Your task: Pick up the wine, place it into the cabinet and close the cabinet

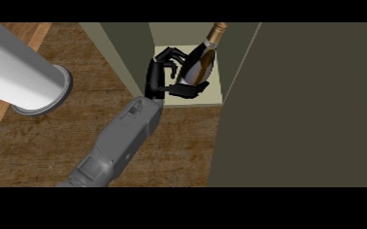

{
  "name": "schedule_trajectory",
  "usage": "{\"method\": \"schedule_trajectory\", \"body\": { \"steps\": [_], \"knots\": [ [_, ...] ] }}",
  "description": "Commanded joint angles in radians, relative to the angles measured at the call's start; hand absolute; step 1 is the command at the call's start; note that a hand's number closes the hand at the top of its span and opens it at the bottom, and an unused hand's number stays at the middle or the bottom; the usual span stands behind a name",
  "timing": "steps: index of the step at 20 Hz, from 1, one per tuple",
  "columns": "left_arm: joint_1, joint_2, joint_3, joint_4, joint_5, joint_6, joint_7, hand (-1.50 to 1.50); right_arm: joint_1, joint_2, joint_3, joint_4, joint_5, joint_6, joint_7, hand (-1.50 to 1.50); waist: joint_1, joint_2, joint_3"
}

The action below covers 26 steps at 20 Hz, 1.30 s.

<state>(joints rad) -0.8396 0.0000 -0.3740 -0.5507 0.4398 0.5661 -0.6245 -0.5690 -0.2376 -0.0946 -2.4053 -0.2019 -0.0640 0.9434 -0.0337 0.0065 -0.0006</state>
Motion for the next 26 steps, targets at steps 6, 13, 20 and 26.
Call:
{"method": "schedule_trajectory", "body": {
  "steps": [6, 13, 20, 26],
  "knots": [
    [-0.085, 0.000, 0.122, 0.151, 0.116, -0.079, -0.100, 1.50, -0.004, 0.020, -0.008, -0.048, -0.072, -0.007, 0.006, -1.50, -0.012, 0.005, 0.000],
    [-0.133, 0.000, 0.149, 0.262, 0.149, -0.113, -0.129, 1.50, -0.039, 0.015, 0.007, -0.045, -0.069, -0.022, 0.045, -1.50, -0.015, 0.005, -0.001],
    [-0.223, 0.000, 0.176, 0.387, 0.108, -0.065, -0.160, 1.50, 0.022, 0.034, 0.027, -0.059, -0.050, 0.005, 0.001, -1.50, -0.025, 0.011, 0.000],
    [-0.282, 0.017, 0.169, 0.459, 0.075, 0.018, -0.126, 1.50, -0.011, 0.039, 0.030, -0.055, -0.064, 0.001, 0.005, -1.50, -0.036, 0.016, 0.000]
  ]
}}
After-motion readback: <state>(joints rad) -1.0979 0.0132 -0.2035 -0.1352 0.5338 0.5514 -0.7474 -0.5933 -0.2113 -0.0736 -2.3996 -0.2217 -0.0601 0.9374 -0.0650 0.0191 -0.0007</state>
